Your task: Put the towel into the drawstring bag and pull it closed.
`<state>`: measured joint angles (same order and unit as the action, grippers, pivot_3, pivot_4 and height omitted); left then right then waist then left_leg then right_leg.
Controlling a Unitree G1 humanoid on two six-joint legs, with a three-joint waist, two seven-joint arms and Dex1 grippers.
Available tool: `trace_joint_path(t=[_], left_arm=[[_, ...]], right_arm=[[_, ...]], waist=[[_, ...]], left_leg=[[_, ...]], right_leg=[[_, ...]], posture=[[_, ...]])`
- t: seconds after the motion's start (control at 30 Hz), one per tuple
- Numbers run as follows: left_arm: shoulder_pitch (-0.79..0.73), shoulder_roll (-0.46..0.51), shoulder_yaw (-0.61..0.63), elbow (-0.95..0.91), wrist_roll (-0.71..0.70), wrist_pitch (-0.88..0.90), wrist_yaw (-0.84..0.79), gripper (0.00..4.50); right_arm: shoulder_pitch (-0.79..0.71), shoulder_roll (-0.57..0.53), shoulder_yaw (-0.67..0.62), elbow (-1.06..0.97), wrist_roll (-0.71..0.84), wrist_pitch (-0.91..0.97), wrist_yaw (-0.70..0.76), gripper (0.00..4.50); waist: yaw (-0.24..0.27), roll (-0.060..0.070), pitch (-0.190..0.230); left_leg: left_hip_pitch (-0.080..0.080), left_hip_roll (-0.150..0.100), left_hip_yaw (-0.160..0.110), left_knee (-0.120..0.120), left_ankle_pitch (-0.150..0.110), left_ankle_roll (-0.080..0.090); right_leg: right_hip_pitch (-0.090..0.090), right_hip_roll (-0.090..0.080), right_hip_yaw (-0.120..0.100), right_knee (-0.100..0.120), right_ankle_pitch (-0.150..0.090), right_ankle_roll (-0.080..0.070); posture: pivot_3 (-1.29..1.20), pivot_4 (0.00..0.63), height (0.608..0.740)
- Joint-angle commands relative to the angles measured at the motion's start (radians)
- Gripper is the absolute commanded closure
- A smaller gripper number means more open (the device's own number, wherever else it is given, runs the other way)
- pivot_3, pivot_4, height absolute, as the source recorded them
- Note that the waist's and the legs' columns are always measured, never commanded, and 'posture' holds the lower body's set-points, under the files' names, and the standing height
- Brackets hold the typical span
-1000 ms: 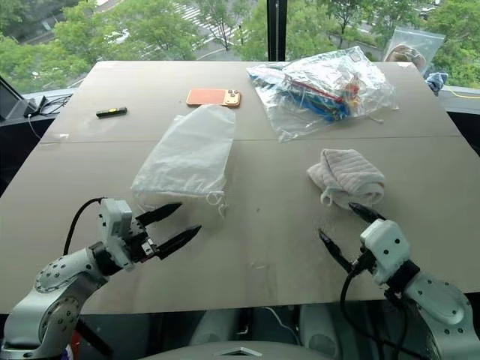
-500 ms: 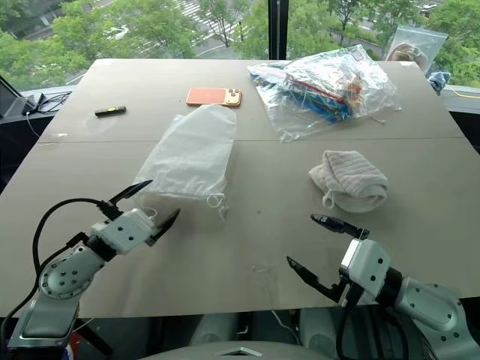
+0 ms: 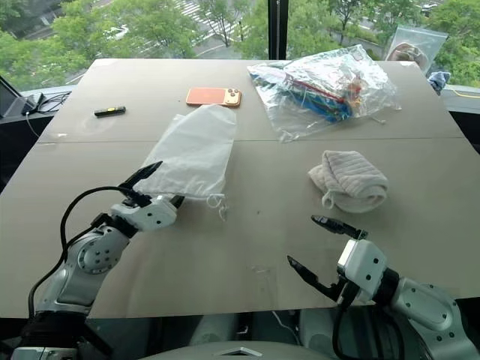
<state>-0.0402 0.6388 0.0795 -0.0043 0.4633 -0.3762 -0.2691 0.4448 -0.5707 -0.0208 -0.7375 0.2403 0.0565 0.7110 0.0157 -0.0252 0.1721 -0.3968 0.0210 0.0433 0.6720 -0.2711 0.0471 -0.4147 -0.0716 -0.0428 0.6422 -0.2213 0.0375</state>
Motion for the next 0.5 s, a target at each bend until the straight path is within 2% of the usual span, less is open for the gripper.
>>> trace_joint_path(t=[0.03, 0.07, 0.1, 0.13, 0.17, 0.2, 0.3, 0.33, 0.47, 0.5], left_arm=[[-0.054, 0.013, -0.023, -0.026, -0.073, 0.060, -0.087, 1.26], [-0.072, -0.001, -0.023, -0.053, -0.142, 0.142, -0.149, 1.57], [-0.097, -0.017, -0.017, -0.091, -0.231, 0.264, -0.221, 2.12], [-0.124, -0.015, -0.018, -0.157, -0.359, 0.441, -0.328, 2.24], [-0.151, -0.006, -0.019, -0.217, -0.467, 0.593, -0.415, 2.75], [-0.173, 0.004, -0.017, -0.263, -0.542, 0.715, -0.469, 2.95], [-0.261, 0.030, -0.004, -0.364, -0.730, 1.031, -0.545, 4.34], [-0.295, 0.034, -0.005, -0.381, -0.771, 1.125, -0.546, 4.48], [-0.424, 0.004, -0.003, -0.406, -0.869, 1.369, -0.483, 4.48], [-0.449, -0.006, -0.005, -0.405, -0.875, 1.396, -0.462, 4.48]], right_arm=[[-0.022, 0.012, 0.002, -0.025, -0.008, 0.060, -0.054, 0.00], [-0.040, 0.020, -0.007, -0.027, 0.022, 0.103, -0.072, 0.00], [-0.064, 0.031, -0.025, -0.024, 0.048, 0.140, -0.094, 0.00], [-0.085, 0.020, -0.056, -0.026, 0.086, 0.185, -0.099, 0.00], [-0.103, 0.007, -0.083, -0.022, 0.085, 0.222, -0.110, 0.00], [-0.115, -0.008, -0.102, -0.017, 0.078, 0.255, -0.119, 0.00], [-0.143, -0.046, -0.138, 0.016, 0.004, 0.266, -0.146, 0.00], [-0.156, -0.044, -0.156, 0.032, -0.016, 0.272, -0.173, 0.00], [-0.206, -0.015, -0.226, 0.049, -0.024, 0.427, -0.283, 0.00], [-0.233, -0.006, -0.261, 0.044, 0.063, 0.525, -0.284, 0.00]], waist=[[0.000, 0.000, 0.000], [0.000, 0.000, 0.000], [-0.001, 0.000, 0.000], [-0.001, 0.000, 0.000], [-0.001, 0.000, 0.000], [-0.001, 0.000, 0.000], [0.001, 0.000, 0.000], [0.000, 0.000, 0.000], [-0.003, 0.000, 0.000], [-0.003, 0.000, 0.000]], left_leg=[[0.000, 0.000, 0.000, 0.000, 0.000, 0.000], [0.000, 0.000, 0.000, 0.000, 0.000, 0.000], [0.000, 0.000, 0.000, 0.000, 0.000, 0.000], [0.000, 0.000, 0.001, 0.000, 0.000, 0.000], [0.000, 0.000, 0.001, 0.001, 0.000, 0.000], [0.000, 0.000, 0.000, 0.002, 0.000, 0.000], [-0.001, -0.001, 0.000, 0.003, 0.000, 0.000], [-0.001, -0.002, -0.001, 0.003, 0.000, 0.000], [0.000, -0.002, -0.001, 0.003, 0.002, -0.003], [0.000, -0.002, -0.001, 0.003, 0.003, -0.004]], right_leg=[[0.000, 0.000, 0.000, 0.000, 0.000, 0.000], [0.000, 0.000, 0.000, 0.000, 0.000, 0.000], [0.000, 0.000, 0.000, 0.000, 0.000, 0.000], [0.000, 0.000, 0.000, 0.000, 0.000, 0.000], [0.000, 0.001, 0.000, 0.000, 0.000, 0.000], [0.000, 0.002, 0.000, 0.001, 0.000, 0.000], [0.001, 0.003, -0.001, 0.002, 0.000, 0.001], [0.001, 0.003, -0.001, 0.002, 0.000, 0.001], [0.001, 0.006, 0.001, 0.003, 0.000, 0.002], [0.001, 0.007, 0.002, 0.003, 0.000, 0.002]], posture=[[0.00, 0.150, 0.740], [0.00, 0.150, 0.740], [0.00, 0.150, 0.740], [0.00, 0.150, 0.740], [0.00, 0.150, 0.740], [0.00, 0.150, 0.740], [0.00, 0.150, 0.740], [0.00, 0.150, 0.740], [0.00, 0.150, 0.740], [0.00, 0.150, 0.740]])
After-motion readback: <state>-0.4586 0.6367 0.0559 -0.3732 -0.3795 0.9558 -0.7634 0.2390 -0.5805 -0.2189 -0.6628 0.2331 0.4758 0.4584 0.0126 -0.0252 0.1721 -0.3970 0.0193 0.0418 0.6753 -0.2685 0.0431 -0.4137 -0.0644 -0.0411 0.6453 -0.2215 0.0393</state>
